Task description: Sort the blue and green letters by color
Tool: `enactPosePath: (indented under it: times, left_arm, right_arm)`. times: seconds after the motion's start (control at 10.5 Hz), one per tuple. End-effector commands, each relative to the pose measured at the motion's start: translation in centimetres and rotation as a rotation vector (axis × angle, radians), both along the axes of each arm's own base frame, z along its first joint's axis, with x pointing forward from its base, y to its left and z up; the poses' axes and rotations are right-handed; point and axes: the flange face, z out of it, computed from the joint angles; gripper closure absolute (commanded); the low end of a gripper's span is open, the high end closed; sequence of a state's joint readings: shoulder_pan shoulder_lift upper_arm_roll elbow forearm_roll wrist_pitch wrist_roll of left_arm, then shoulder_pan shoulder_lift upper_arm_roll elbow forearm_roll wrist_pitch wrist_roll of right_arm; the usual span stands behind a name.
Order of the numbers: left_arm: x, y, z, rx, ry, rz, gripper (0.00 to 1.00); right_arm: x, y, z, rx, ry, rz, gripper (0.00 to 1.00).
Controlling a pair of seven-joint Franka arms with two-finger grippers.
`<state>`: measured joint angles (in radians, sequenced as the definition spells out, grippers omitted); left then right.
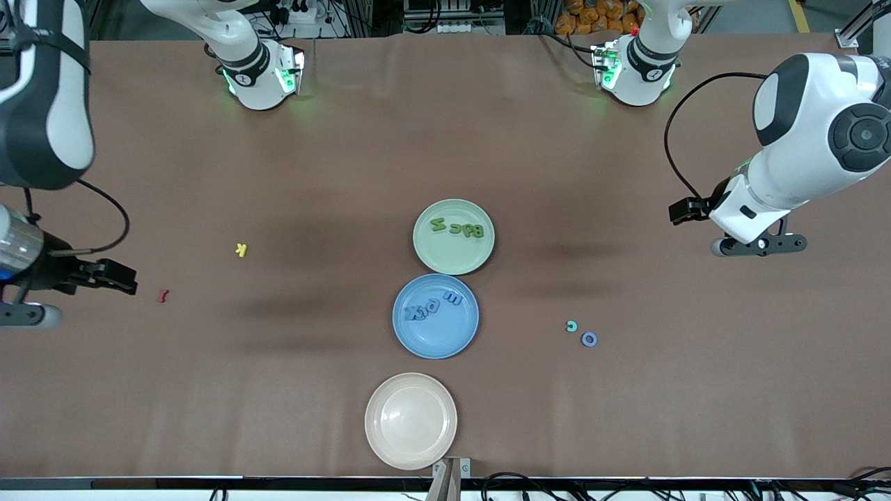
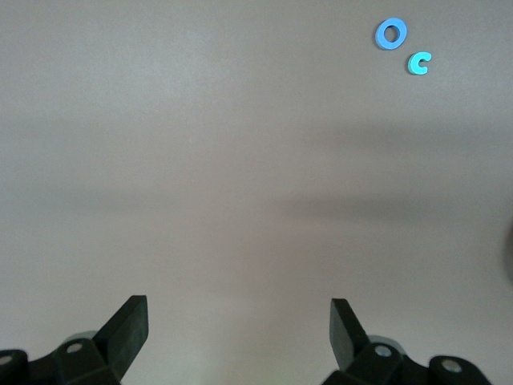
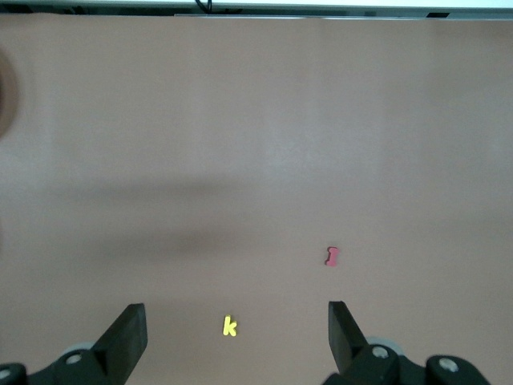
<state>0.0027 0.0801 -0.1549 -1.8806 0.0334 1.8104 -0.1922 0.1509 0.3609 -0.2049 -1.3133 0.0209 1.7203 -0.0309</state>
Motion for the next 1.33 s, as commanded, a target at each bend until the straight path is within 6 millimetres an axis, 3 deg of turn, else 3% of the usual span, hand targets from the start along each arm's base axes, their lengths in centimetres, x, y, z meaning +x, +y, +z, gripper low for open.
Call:
enactPosePath:
  times: [0.0, 0.38, 0.57, 0.95, 1.24]
  left_arm:
    - [5.3, 1.2, 8.4, -0.037, -0.059, 0.01, 0.0]
    - [5.6, 0.4, 6.7, -0.029, -0.031, -0.01, 0.0]
    - [5.7, 0.1, 5.9, -0.028, -0.018, -0.015, 0.0]
    - [5.7, 0.6, 6.3, -0.029, -0.023, -0.014, 0.0]
    - [5.6, 1.4, 7.8, -0.031, -0.049, 0.001, 0.0]
  right_arm:
    - [-2.4, -1.7, 4.3, 0.003, -0.007, -0.034, 0.0]
    - [-3.8, -3.3, 8.7, 0.005, -0.033, -0.059, 0.0]
    - [-4.5, -3.9, 9.7, 0.009, -0.026, -0.071, 0.0]
    - [-5.9, -4.7, 12.3, 0.022, -0.064, -0.079, 0.0]
    - [-6.9, -4.6, 12.5, 0.02, -0.021, -0.08, 0.0]
